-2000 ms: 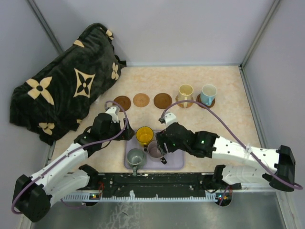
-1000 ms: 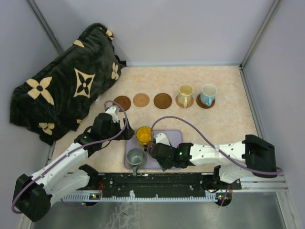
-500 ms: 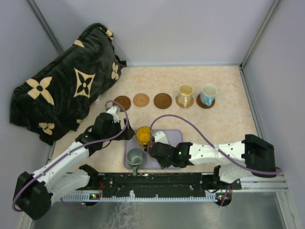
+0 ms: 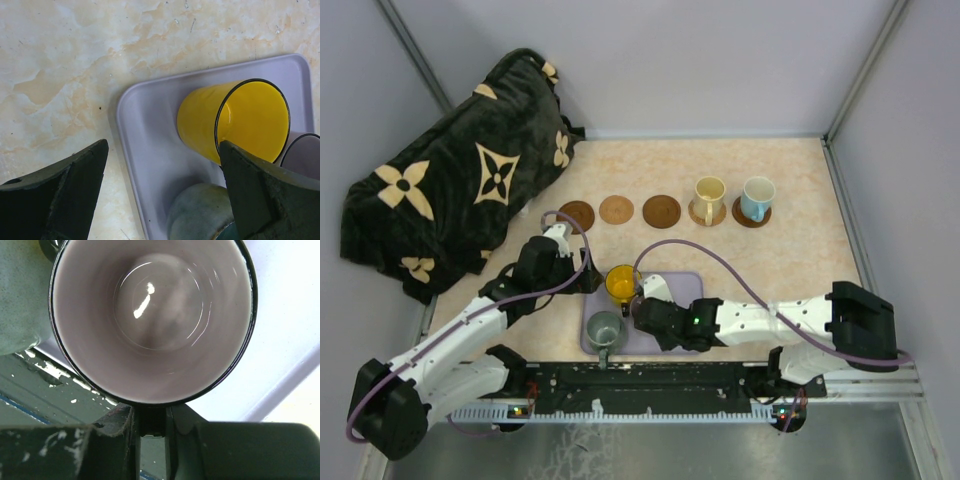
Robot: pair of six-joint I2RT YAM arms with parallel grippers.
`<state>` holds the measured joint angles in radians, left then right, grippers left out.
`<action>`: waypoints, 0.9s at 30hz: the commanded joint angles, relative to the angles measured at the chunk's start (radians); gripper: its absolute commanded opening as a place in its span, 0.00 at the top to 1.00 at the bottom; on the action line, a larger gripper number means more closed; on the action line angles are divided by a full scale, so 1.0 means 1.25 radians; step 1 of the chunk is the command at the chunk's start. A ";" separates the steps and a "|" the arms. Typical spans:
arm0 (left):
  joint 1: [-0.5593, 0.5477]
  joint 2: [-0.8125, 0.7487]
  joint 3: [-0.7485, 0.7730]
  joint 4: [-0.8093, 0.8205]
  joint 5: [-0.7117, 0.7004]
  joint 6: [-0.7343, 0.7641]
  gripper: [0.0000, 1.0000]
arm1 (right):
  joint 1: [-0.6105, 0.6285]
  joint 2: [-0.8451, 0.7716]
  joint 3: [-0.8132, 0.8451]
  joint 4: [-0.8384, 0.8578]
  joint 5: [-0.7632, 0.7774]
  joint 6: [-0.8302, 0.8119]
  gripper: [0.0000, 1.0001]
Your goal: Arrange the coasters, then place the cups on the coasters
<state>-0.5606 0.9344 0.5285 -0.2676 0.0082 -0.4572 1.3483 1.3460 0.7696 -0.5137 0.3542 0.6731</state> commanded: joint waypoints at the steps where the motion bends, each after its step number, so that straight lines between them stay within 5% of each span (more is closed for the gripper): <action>1: -0.006 0.003 -0.014 0.025 -0.005 -0.010 0.02 | 0.006 -0.004 0.031 0.001 0.011 0.004 1.00; 21: -0.006 -0.013 -0.022 0.026 -0.013 -0.014 0.02 | 0.005 -0.074 0.138 -0.141 0.282 0.057 1.00; 27: -0.006 -0.014 -0.025 0.036 -0.008 -0.015 0.02 | -0.082 -0.022 0.222 -0.111 0.310 0.014 1.00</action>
<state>-0.5606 0.9329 0.5056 -0.2535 0.0025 -0.4717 1.3170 1.3029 0.9363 -0.7296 0.6147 0.7132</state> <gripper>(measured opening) 0.978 0.178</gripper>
